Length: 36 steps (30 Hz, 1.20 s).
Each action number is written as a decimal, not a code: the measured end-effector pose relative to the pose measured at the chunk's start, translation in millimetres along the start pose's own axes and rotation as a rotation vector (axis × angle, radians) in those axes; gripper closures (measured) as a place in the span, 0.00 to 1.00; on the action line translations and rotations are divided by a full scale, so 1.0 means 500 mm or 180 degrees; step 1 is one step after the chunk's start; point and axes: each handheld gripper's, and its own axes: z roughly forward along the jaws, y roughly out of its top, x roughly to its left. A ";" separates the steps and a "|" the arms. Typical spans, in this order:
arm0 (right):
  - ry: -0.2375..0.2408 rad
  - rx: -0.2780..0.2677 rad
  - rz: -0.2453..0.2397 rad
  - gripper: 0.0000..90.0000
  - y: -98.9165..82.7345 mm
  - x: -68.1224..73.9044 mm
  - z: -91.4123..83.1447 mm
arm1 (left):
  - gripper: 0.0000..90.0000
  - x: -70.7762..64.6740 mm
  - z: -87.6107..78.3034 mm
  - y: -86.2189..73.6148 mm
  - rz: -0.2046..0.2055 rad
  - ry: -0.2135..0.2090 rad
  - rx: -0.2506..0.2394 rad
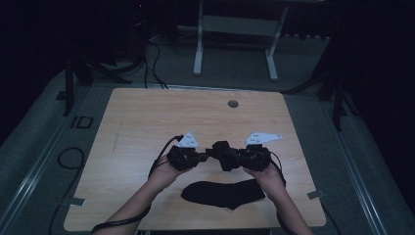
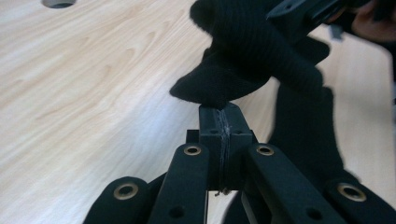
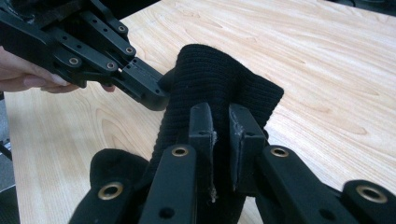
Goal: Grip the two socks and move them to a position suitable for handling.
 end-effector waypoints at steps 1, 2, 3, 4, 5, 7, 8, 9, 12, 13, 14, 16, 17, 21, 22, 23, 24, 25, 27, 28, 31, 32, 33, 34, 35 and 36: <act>0.0001 -0.0007 -0.0007 0.90 0.001 0.000 -0.001 | 0.99 0.000 -0.001 0.002 0.0024 0.0053 0.0029; -0.0012 -0.0038 -0.0004 0.91 0.003 0.000 -0.004 | 0.99 0.000 -0.002 0.002 0.0031 0.0070 0.0030; -0.0079 -0.0040 -0.0021 0.91 0.004 0.000 -0.006 | 1.00 0.004 -0.005 0.000 0.0065 0.0279 0.0112; -0.0079 -0.0040 -0.0021 0.91 0.004 0.000 -0.006 | 0.99 0.004 -0.005 0.000 0.0065 0.0279 0.0112; -0.0169 -0.0041 -0.0029 0.91 0.005 -0.002 -0.012 | 0.99 0.004 -0.005 0.000 0.0065 0.0279 0.0112; -0.0181 -0.0139 0.0122 0.92 0.002 -0.022 -0.033 | 0.99 0.027 -0.021 -0.014 -0.0174 0.0130 -0.0006; -0.0251 -0.0126 0.0132 0.92 0.001 -0.028 -0.039 | 0.99 0.033 -0.032 -0.021 -0.0172 0.0182 0.0009; -0.0274 -0.0126 0.0144 0.92 -0.001 -0.033 -0.044 | 0.99 0.033 -0.032 -0.021 -0.0172 0.0182 0.0009; -0.0311 -0.0126 0.0169 0.92 -0.007 -0.045 -0.053 | 0.99 0.037 -0.045 -0.030 -0.0155 0.0230 0.0026; -0.0316 -0.0118 0.0185 0.92 -0.010 -0.048 -0.054 | 0.99 0.037 -0.051 -0.035 -0.0147 0.0262 0.0061; -0.0327 -0.0130 0.0196 0.92 -0.012 -0.050 -0.054 | 0.99 0.037 -0.051 -0.035 -0.0147 0.0262 0.0061; -0.0482 -0.0099 0.0180 0.93 -0.019 -0.055 -0.056 | 0.99 0.040 -0.056 -0.041 -0.0133 0.0377 0.0094; -0.0513 -0.0084 0.0200 0.93 -0.023 -0.060 -0.058 | 0.99 0.045 -0.059 -0.046 -0.0171 0.0363 0.0104; -0.0592 -0.0008 0.0315 0.93 -0.046 -0.086 -0.065 | 0.99 0.066 -0.066 -0.077 -0.0351 0.0353 0.0128; -0.0592 -0.0008 0.0315 0.93 -0.046 -0.086 -0.065 | 0.99 0.066 -0.066 -0.077 -0.0351 0.0353 0.0128; -0.0597 0.0061 0.0384 0.93 -0.061 -0.101 -0.064 | 0.99 0.070 -0.064 -0.087 -0.0370 0.0369 0.0180; -0.0601 0.0092 0.0405 0.93 -0.067 -0.104 -0.063 | 0.99 0.071 -0.061 -0.091 -0.0388 0.0333 0.0211; -0.0619 0.0133 0.0413 0.93 -0.074 -0.108 -0.059 | 0.99 0.071 -0.061 -0.091 -0.0388 0.0333 0.0211; -0.0607 0.0229 0.0432 0.93 -0.089 -0.113 -0.046 | 0.99 0.076 -0.051 -0.100 -0.0414 0.0299 0.0282; -0.0607 0.0229 0.0432 0.93 -0.089 -0.113 -0.046 | 0.99 0.079 -0.044 -0.105 -0.0425 0.0293 0.0332; -0.0638 0.0448 0.0382 0.92 -0.116 -0.111 -0.015 | 0.99 0.092 -0.018 -0.124 -0.0507 0.0263 0.0495; -0.0638 0.0490 0.0390 0.91 -0.122 -0.112 -0.007 | 0.99 0.095 -0.012 -0.130 -0.0526 0.0246 0.0526; -0.0620 0.0521 0.0418 0.88 -0.128 -0.114 -0.001 | 0.99 0.098 -0.009 -0.134 -0.0552 0.0271 0.0534; -0.0604 0.0545 0.0433 0.84 -0.133 -0.116 0.003 | 0.99 0.101 -0.006 -0.138 -0.0570 0.0290 0.0550; -0.0604 0.0545 0.0433 0.84 -0.133 -0.116 0.003 | 0.98 0.101 -0.006 -0.138 -0.0570 0.0290 0.0550; -0.0593 0.0564 0.0452 0.78 -0.137 -0.117 0.007 | 0.98 0.106 -0.005 -0.145 -0.0588 0.0344 0.0583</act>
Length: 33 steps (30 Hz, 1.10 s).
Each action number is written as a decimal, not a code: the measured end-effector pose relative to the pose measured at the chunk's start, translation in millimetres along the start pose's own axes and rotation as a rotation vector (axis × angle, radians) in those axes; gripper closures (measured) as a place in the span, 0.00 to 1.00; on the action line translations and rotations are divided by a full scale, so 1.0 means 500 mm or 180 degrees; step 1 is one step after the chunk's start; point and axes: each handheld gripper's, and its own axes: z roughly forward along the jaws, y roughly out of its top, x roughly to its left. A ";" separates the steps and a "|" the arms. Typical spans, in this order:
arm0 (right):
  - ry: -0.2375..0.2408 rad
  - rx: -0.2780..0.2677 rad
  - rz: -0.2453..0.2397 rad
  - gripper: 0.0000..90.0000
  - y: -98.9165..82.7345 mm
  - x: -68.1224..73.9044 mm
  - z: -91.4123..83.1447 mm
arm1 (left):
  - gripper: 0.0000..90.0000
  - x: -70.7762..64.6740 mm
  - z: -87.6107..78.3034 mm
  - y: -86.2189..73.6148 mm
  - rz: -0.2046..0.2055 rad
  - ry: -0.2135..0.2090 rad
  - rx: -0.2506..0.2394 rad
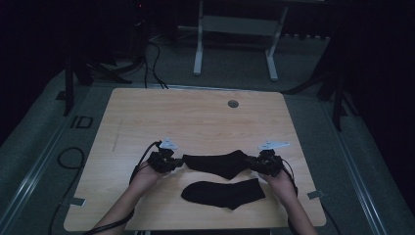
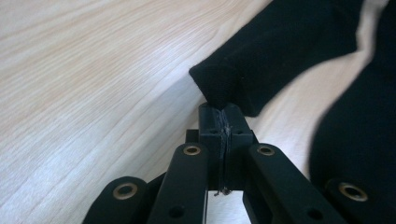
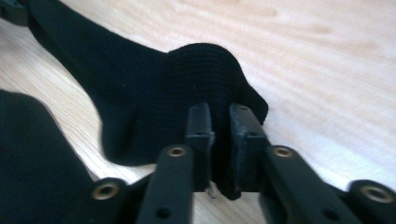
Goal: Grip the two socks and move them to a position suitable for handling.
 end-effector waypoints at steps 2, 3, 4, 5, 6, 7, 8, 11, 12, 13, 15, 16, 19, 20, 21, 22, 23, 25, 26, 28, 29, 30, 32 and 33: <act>0.0032 0.0079 -0.0016 0.69 -0.006 -0.003 0.005 | 0.97 0.007 0.000 -0.005 -0.0038 -0.0008 0.0031; 0.0038 0.0109 -0.0023 0.67 -0.007 -0.004 0.005 | 0.95 0.010 -0.001 -0.007 -0.0049 0.0013 0.0052; 0.0039 0.0132 -0.0019 0.67 -0.008 -0.007 0.004 | 0.93 0.012 -0.001 -0.009 -0.0068 0.0010 0.0080; 0.0039 0.0132 -0.0019 0.67 -0.008 -0.007 0.004 | 0.88 0.012 -0.001 -0.009 -0.0068 0.0010 0.0080; -0.0017 0.0149 0.0044 0.66 -0.013 -0.017 0.002 | 0.81 0.016 -0.002 -0.014 -0.0088 0.0052 0.0091; -0.0035 0.0155 0.0061 0.66 -0.014 -0.020 0.002 | 0.78 0.017 -0.003 -0.015 -0.0069 0.0096 0.0093; -0.0035 0.0155 0.0061 0.66 -0.014 -0.020 0.002 | 0.72 0.017 -0.003 -0.015 -0.0069 0.0096 0.0093; -0.0095 0.0163 0.0093 0.67 -0.022 -0.025 -0.002 | 0.62 0.024 -0.012 -0.019 -0.0180 0.0267 -0.0001; -0.0104 0.0156 0.0095 0.67 -0.022 -0.025 -0.003 | 0.62 0.024 -0.017 -0.020 -0.0231 0.0309 -0.0082; -0.0100 0.0138 0.0102 0.68 -0.022 -0.026 -0.005 | 0.62 0.024 -0.017 -0.020 -0.0231 0.0309 -0.0082; -0.0107 0.0111 0.0095 0.70 -0.021 -0.027 -0.008 | 0.64 0.018 -0.027 -0.020 -0.0233 0.0211 -0.0276; -0.0119 0.0076 0.0099 0.74 -0.018 -0.026 -0.010 | 0.68 0.009 -0.029 -0.015 -0.0196 0.0231 -0.0288; -0.0182 -0.0026 0.0027 1.00 -0.004 -0.014 -0.007 | 0.93 -0.022 -0.017 0.003 -0.0002 0.0122 -0.0253; -0.0182 -0.0026 0.0027 1.00 -0.004 -0.014 -0.007 | 0.95 -0.022 -0.017 0.003 -0.0002 0.0122 -0.0253; -0.0175 -0.0029 -0.0004 1.00 -0.001 -0.011 -0.001 | 0.95 -0.028 -0.009 0.007 0.0050 0.0102 -0.0204; -0.0173 -0.0012 -0.0018 1.00 0.002 -0.008 0.006 | 0.96 -0.032 0.001 0.009 0.0054 0.0070 -0.0185; -0.0173 -0.0012 -0.0018 1.00 0.002 -0.008 0.006 | 0.97 -0.032 0.001 0.009 0.0054 0.0070 -0.0185; -0.0206 0.0101 -0.0079 1.00 0.001 -0.004 0.032 | 0.97 -0.033 0.025 0.014 0.0068 0.0050 -0.0085; -0.0222 0.0123 -0.0073 1.00 -0.001 -0.006 0.036 | 0.99 -0.030 0.040 0.015 0.0055 0.0066 -0.0024; -0.0279 0.0167 -0.0063 1.00 -0.008 -0.012 0.040 | 0.99 -0.028 0.046 0.015 0.0046 0.0061 -0.0012; -0.0261 0.0143 -0.0030 1.00 -0.013 -0.016 0.039 | 0.99 -0.025 0.054 0.017 0.0021 0.0050 -0.0029; -0.0265 0.0140 -0.0017 1.00 -0.015 -0.018 0.037 | 0.99 -0.023 0.056 0.019 0.0019 0.0057 -0.0032; -0.0298 0.0140 -0.0011 1.00 -0.017 -0.020 0.034 | 0.99 -0.023 0.058 0.022 0.0033 0.0070 -0.0030; -0.0335 0.0146 -0.0003 1.00 -0.019 -0.022 0.030 | 0.99 -0.024 0.061 0.025 0.0043 0.0069 -0.0031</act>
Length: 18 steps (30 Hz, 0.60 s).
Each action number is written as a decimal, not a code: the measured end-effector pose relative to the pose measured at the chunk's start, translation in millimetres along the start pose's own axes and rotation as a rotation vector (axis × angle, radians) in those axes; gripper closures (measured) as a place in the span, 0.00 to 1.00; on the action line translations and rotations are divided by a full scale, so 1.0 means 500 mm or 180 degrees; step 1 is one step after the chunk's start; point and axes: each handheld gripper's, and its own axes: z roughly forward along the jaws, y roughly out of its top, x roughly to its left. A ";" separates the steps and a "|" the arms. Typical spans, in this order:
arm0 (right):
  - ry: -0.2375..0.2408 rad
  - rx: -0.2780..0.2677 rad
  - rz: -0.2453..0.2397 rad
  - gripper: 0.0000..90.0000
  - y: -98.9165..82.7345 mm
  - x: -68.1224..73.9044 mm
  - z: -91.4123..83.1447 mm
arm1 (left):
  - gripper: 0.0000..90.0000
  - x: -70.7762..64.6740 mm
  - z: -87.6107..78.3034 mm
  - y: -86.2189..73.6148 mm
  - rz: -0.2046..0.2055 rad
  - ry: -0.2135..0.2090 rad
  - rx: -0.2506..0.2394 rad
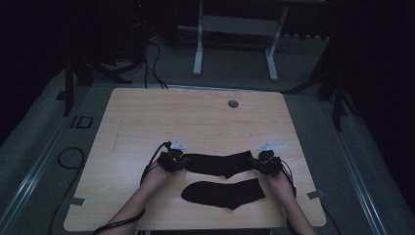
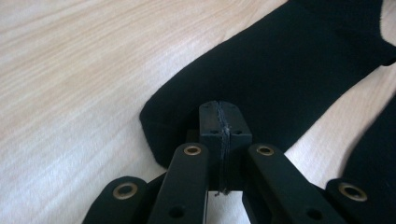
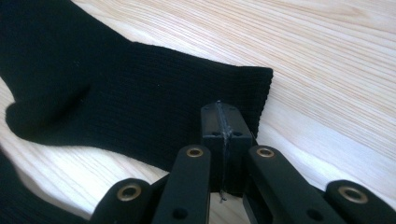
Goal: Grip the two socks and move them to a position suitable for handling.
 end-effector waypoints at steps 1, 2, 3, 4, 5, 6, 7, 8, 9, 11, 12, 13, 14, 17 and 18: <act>0.0000 -0.0005 0.0021 1.00 -0.004 -0.004 -0.003 | 0.99 -0.002 0.002 0.002 0.0008 -0.0002 -0.0002; 0.0003 -0.0010 0.0032 1.00 -0.006 -0.006 -0.005 | 0.99 -0.004 0.005 0.004 0.0027 0.0000 -0.0001; 0.0005 -0.0012 0.0047 1.00 -0.010 -0.010 -0.008 | 0.99 -0.007 0.008 0.007 0.0024 -0.0025 -0.0005; 0.0008 -0.0013 0.0060 0.99 -0.013 -0.014 -0.012 | 0.99 -0.009 0.009 0.007 0.0028 -0.0035 -0.0006; 0.0007 -0.0016 0.0070 0.99 -0.015 -0.017 -0.013 | 0.99 -0.010 0.010 0.008 0.0033 -0.0041 -0.0008; 0.0020 -0.0018 0.0091 0.99 -0.016 -0.019 -0.014 | 0.99 -0.012 0.011 0.009 0.0036 -0.0048 -0.0004; 0.0023 -0.0019 0.0100 0.99 -0.016 -0.020 -0.014 | 0.99 -0.012 0.011 0.009 0.0042 -0.0044 -0.0001; 0.0025 -0.0016 0.0107 0.99 -0.015 -0.019 -0.013 | 0.99 -0.012 0.011 0.010 0.0036 -0.0046 0.0007; 0.0027 -0.0011 0.0095 0.98 -0.014 -0.018 -0.013 | 0.99 -0.011 0.011 0.010 0.0029 -0.0056 0.0010; 0.0037 -0.0009 0.0090 0.93 -0.011 -0.016 -0.014 | 0.95 -0.010 0.007 0.010 -0.0017 -0.0120 -0.0017; 0.0058 -0.0025 0.0105 0.89 -0.009 -0.014 -0.018 | 0.85 -0.011 0.002 0.011 -0.0047 -0.0171 -0.0087; 0.0079 -0.0054 0.0116 0.83 -0.007 -0.012 -0.023 | 0.77 -0.011 -0.006 0.011 -0.0060 -0.0222 -0.0127; 0.0100 -0.0085 0.0120 0.77 -0.005 -0.010 -0.030 | 0.73 -0.014 -0.017 0.011 -0.0060 -0.0245 -0.0171; 0.0162 -0.0121 0.0127 0.66 -0.004 -0.001 -0.056 | 0.62 -0.030 -0.054 0.004 -0.0017 -0.0319 -0.0274; 0.0170 -0.0152 0.0106 0.64 -0.006 0.005 -0.064 | 0.60 -0.035 -0.066 -0.001 -0.0004 -0.0318 -0.0286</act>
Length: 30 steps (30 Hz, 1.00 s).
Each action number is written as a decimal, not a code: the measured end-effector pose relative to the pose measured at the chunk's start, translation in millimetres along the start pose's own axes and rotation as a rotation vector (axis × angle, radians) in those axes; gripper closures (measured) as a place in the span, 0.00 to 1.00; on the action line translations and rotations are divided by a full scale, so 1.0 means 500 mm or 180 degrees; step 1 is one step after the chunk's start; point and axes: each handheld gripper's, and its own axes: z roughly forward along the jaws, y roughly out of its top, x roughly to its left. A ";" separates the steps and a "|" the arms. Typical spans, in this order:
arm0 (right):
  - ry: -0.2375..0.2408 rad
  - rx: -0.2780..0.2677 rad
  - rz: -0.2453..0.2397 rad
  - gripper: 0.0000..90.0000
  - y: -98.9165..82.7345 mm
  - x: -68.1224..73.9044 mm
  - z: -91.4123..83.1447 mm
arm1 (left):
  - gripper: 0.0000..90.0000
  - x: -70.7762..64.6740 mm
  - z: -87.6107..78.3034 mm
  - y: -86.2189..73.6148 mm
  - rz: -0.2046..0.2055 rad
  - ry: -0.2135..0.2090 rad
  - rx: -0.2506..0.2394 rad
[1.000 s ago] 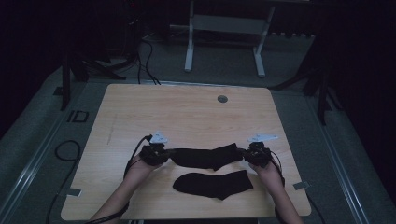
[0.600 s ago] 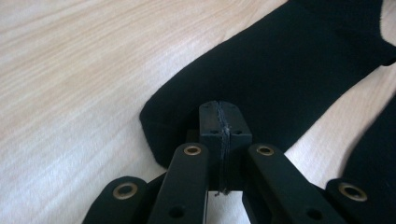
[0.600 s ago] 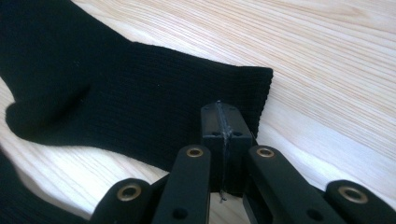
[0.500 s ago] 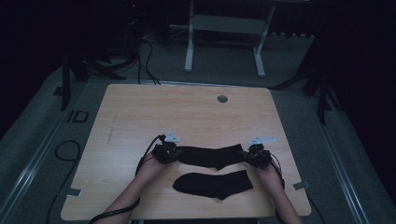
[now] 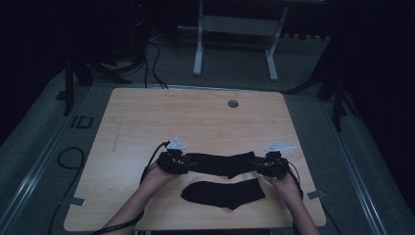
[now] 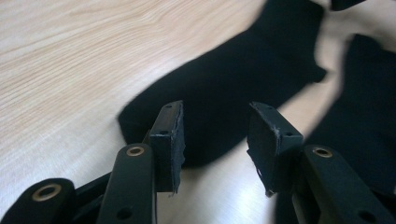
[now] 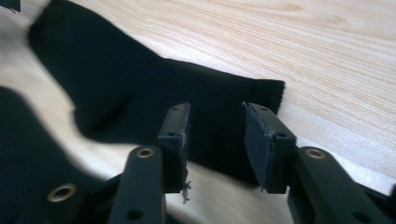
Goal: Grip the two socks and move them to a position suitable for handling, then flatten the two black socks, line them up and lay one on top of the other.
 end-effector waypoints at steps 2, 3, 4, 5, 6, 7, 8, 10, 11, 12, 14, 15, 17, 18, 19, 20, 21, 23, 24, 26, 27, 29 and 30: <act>0.0029 0.0000 -0.0044 0.62 -0.007 0.010 -0.015 | 0.57 -0.009 -0.018 -0.011 -0.0015 -0.0063 0.0033; 0.0041 0.0003 -0.0068 0.61 -0.013 0.013 -0.021 | 0.57 -0.014 -0.025 -0.019 -0.0013 -0.0058 0.0051; 0.0049 0.0019 -0.0065 0.61 -0.019 0.016 -0.027 | 0.57 -0.017 -0.030 -0.027 -0.0025 -0.0074 0.0072; 0.0057 0.0024 -0.0072 0.61 -0.027 0.017 -0.032 | 0.57 -0.018 -0.034 -0.035 -0.0064 -0.0120 0.0099; 0.0056 0.0034 -0.0039 0.61 -0.035 0.018 -0.037 | 0.57 -0.019 -0.037 -0.044 -0.0096 -0.0146 0.0110; 0.0067 0.0061 -0.0016 0.60 -0.042 0.019 -0.040 | 0.57 -0.021 -0.039 -0.052 -0.0122 -0.0167 0.0121; 0.0072 0.0108 -0.0015 0.60 -0.051 0.020 -0.042 | 0.57 -0.023 -0.039 -0.059 -0.0122 -0.0190 0.0156; 0.0056 0.0173 -0.0026 0.60 -0.066 0.021 -0.045 | 0.57 -0.028 -0.041 -0.073 -0.0138 -0.0249 0.0176; 0.0070 0.0208 0.0005 0.60 -0.073 0.020 -0.045 | 0.57 -0.030 -0.040 -0.078 -0.0163 -0.0294 0.0192; 0.0087 0.0234 0.0029 0.61 -0.079 0.019 -0.045 | 0.57 -0.032 -0.038 -0.084 -0.0161 -0.0309 0.0213; 0.0115 0.0264 0.0072 0.62 -0.089 0.017 -0.045 | 0.59 -0.039 -0.031 -0.094 -0.0147 -0.0328 0.0307; 0.0115 0.0264 0.0072 0.62 -0.089 0.017 -0.045 | 0.60 -0.039 -0.031 -0.094 -0.0147 -0.0328 0.0307; 0.0125 0.0280 0.0087 0.63 -0.095 0.019 -0.046 | 0.62 -0.042 -0.028 -0.096 -0.0143 -0.0312 0.0318; 0.0153 0.0295 0.0089 0.64 -0.099 0.024 -0.045 | 0.63 -0.044 -0.025 -0.097 -0.0149 -0.0304 0.0327; 0.0153 0.0295 0.0089 0.64 -0.099 0.024 -0.045 | 0.67 -0.044 -0.025 -0.097 -0.0149 -0.0304 0.0327; 0.0162 0.0322 0.0070 0.64 -0.101 0.029 -0.044 | 0.67 -0.044 -0.025 -0.097 -0.0149 -0.0304 0.0327; 0.0162 0.0322 0.0070 0.65 -0.101 0.029 -0.044 | 0.67 -0.046 -0.021 -0.097 -0.0140 -0.0302 0.0345; 0.0121 0.0347 -0.0029 0.69 -0.106 0.040 -0.041 | 0.73 -0.047 -0.017 -0.098 -0.0120 -0.0283 0.0363; 0.0108 0.0346 -0.0034 0.71 -0.106 0.042 -0.041 | 0.74 -0.047 -0.015 -0.098 -0.0120 -0.0292 0.0374; 0.0090 0.0354 -0.0049 0.75 -0.106 0.044 -0.041 | 0.81 -0.048 -0.013 -0.099 -0.0088 -0.0289 0.0411; 0.0038 0.0353 -0.0108 0.90 -0.108 0.052 -0.040 | 0.88 -0.052 -0.008 -0.099 -0.0035 -0.0288 0.0435; 0.0011 0.0339 -0.0134 0.93 -0.109 0.057 -0.039 | 0.94 -0.053 -0.005 -0.098 -0.0006 -0.0274 0.0440; -0.0018 0.0340 -0.0172 0.94 -0.108 0.061 -0.039 | 0.95 -0.052 -0.004 -0.096 -0.0021 -0.0301 0.0450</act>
